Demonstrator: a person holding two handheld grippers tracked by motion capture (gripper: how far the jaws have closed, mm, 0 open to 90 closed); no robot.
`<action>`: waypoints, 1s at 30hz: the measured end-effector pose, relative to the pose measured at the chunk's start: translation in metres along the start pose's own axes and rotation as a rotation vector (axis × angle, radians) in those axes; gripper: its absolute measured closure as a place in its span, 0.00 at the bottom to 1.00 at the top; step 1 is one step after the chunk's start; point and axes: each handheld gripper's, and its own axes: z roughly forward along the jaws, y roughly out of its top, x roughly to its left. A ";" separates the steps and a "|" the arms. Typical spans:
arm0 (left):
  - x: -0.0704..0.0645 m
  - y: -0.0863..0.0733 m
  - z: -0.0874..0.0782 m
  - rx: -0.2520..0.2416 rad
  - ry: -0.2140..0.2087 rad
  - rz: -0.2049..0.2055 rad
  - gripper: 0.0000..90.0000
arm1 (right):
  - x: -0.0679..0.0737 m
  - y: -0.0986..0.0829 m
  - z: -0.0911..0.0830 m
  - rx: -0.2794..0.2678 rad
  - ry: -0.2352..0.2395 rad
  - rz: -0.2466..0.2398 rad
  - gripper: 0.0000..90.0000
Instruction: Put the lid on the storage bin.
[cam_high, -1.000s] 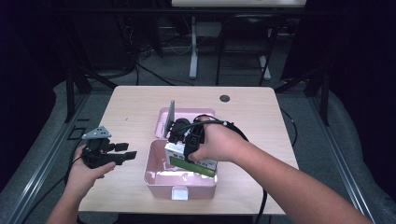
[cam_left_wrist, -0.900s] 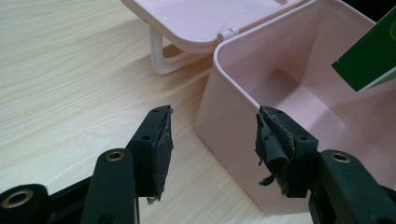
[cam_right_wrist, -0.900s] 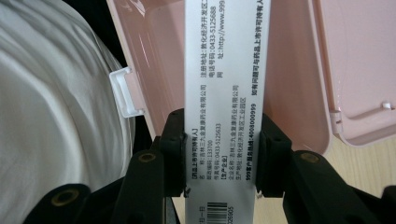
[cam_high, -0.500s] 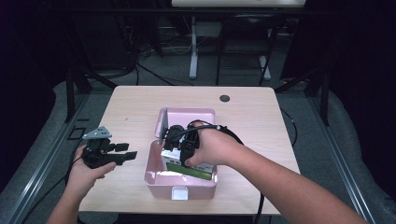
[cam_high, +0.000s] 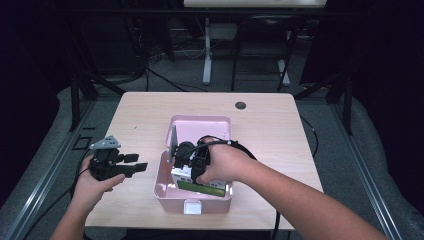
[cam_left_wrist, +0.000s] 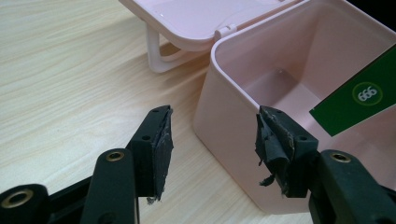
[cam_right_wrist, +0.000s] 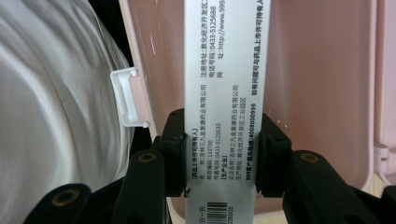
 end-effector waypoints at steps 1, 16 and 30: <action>0.000 0.000 0.000 0.003 -0.001 0.000 0.51 | 0.000 0.001 0.001 0.006 0.000 -0.005 0.69; -0.002 0.000 0.002 0.009 -0.005 0.004 0.51 | 0.001 0.004 0.022 0.024 0.011 -0.049 0.69; -0.002 0.000 0.003 0.006 -0.004 0.003 0.51 | -0.001 0.002 0.037 0.039 0.001 -0.074 0.69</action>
